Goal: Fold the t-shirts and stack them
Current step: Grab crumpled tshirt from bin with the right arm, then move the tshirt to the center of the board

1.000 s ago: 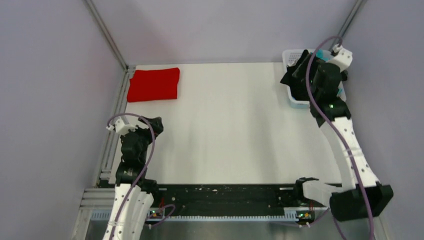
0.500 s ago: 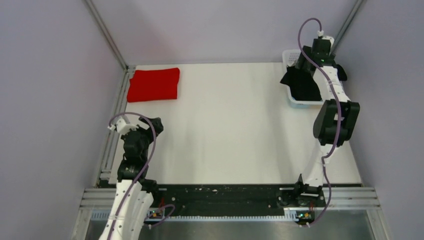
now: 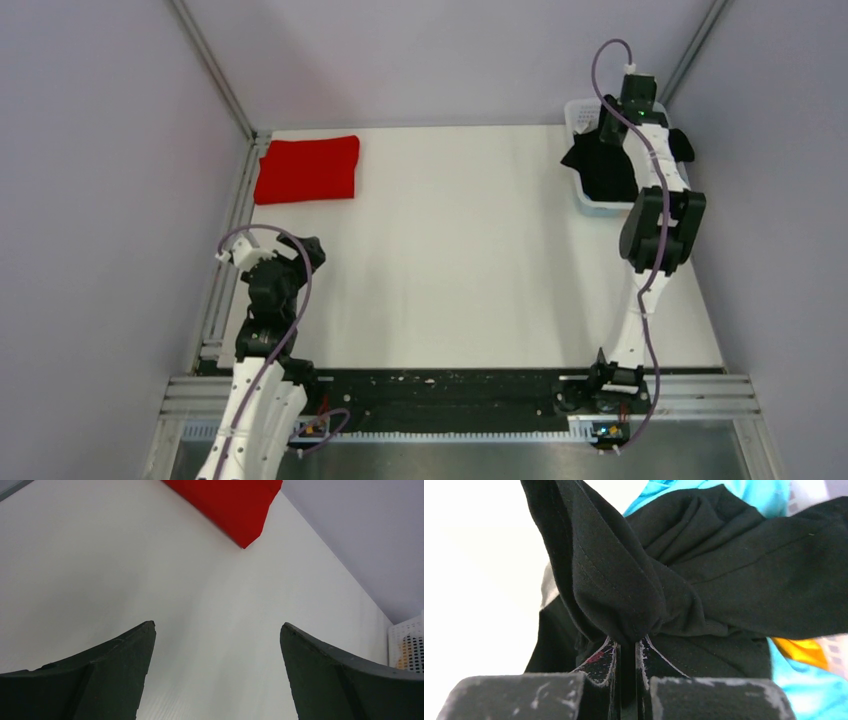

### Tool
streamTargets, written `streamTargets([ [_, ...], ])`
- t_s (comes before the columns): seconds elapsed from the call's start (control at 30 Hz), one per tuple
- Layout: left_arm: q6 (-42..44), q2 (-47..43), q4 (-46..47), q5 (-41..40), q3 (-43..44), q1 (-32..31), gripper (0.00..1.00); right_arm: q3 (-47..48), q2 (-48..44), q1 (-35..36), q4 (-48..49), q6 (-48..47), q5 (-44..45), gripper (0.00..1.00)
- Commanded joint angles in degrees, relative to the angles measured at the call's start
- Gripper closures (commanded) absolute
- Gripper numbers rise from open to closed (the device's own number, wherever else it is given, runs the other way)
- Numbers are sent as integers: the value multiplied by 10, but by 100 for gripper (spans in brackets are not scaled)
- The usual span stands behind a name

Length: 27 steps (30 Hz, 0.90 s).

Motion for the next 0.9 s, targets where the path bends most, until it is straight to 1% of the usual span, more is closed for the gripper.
streamTargets([
  [0.0,-5,-12,1,3,13,1,1,25,-119,-7,-26,-11,38,100],
  [0.07,-5,-17,0,10,13,2,1,11,-178,-7,-22,-6,55,100],
  [0.13,-5,-22,-4,21,15,2,1,6,-232,-6,-20,4,40,100],
  [0.27,-5,-30,-9,46,16,1,1,21,-310,6,-24,31,-81,100],
  [0.37,-6,-38,-14,60,19,1,2,43,-348,62,-30,10,-136,100],
  [0.43,-6,-45,-21,65,21,1,1,44,-377,126,-10,-9,-167,100],
  [0.5,-7,-54,-25,73,20,1,1,47,-390,173,20,-15,-197,100],
  [0.63,-7,-68,-26,90,17,1,1,66,-390,227,55,36,-309,100],
  [0.67,-9,-70,-32,89,20,1,1,68,-389,244,64,41,-323,100],
  [0.77,-22,-75,-58,78,31,2,1,67,-390,292,96,43,-320,100],
  [0.87,-32,-77,-76,83,39,2,2,55,-390,319,117,58,-301,100],
])
